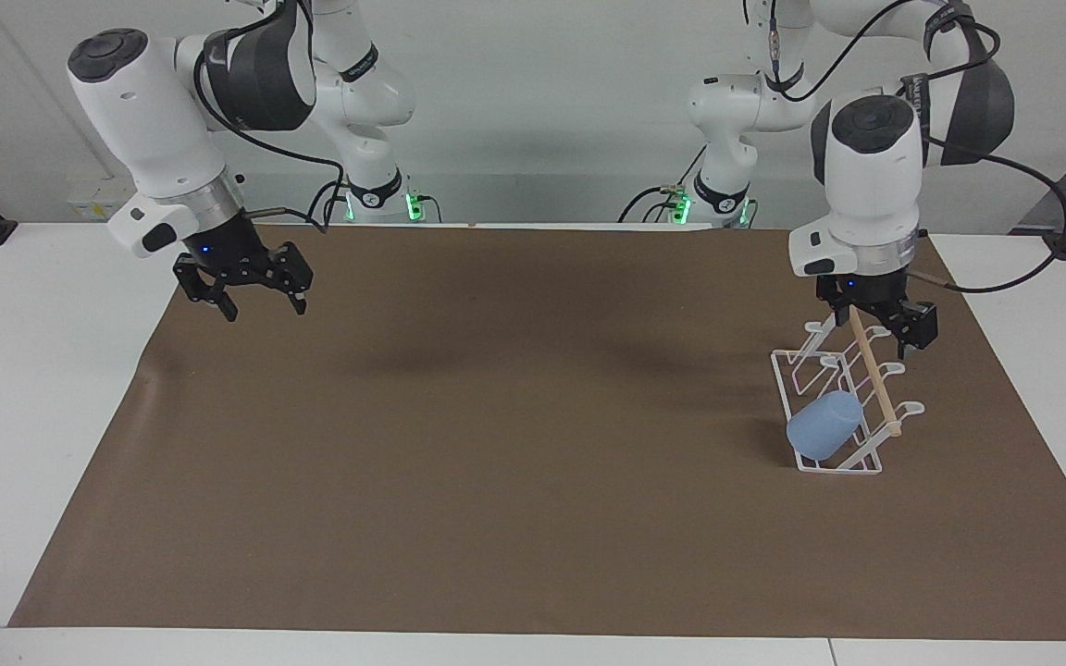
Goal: Hang cup on cup holder
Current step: 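Hang the cup on the rack hook and open the left gripper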
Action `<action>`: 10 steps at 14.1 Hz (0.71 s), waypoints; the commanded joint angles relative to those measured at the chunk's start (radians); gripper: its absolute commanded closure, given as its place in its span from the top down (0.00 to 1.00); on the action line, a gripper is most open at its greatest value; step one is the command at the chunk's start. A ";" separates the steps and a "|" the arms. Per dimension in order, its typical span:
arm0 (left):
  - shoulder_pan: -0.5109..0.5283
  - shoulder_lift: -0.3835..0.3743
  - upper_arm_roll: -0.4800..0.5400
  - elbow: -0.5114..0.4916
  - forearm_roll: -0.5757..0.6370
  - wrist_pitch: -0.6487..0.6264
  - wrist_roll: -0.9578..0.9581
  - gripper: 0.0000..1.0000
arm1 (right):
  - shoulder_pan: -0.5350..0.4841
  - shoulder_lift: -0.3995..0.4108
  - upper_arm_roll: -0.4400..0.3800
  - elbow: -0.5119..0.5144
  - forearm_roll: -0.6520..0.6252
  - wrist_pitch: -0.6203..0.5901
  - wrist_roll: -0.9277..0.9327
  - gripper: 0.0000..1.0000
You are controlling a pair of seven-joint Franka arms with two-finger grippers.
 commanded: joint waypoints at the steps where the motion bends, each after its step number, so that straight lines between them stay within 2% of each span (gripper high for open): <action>1: 0.064 -0.046 -0.006 0.005 -0.149 -0.053 -0.065 1.00 | -0.004 -0.019 0.001 -0.017 -0.021 -0.005 -0.010 1.00; 3: 0.069 -0.052 -0.006 0.031 -0.240 -0.136 -0.215 1.00 | -0.004 -0.020 0.001 -0.017 -0.021 -0.005 -0.010 1.00; 6: 0.071 -0.087 -0.004 0.054 -0.309 -0.225 -0.447 1.00 | -0.004 -0.019 0.001 -0.017 -0.021 -0.005 -0.010 1.00; 8: 0.072 -0.110 0.000 0.056 -0.342 -0.249 -0.540 1.00 | -0.004 -0.019 0.001 -0.017 -0.021 -0.005 -0.010 1.00; 10: 0.086 -0.109 0.002 0.106 -0.342 -0.297 -0.567 1.00 | -0.004 -0.019 0.001 -0.017 -0.021 -0.005 -0.010 1.00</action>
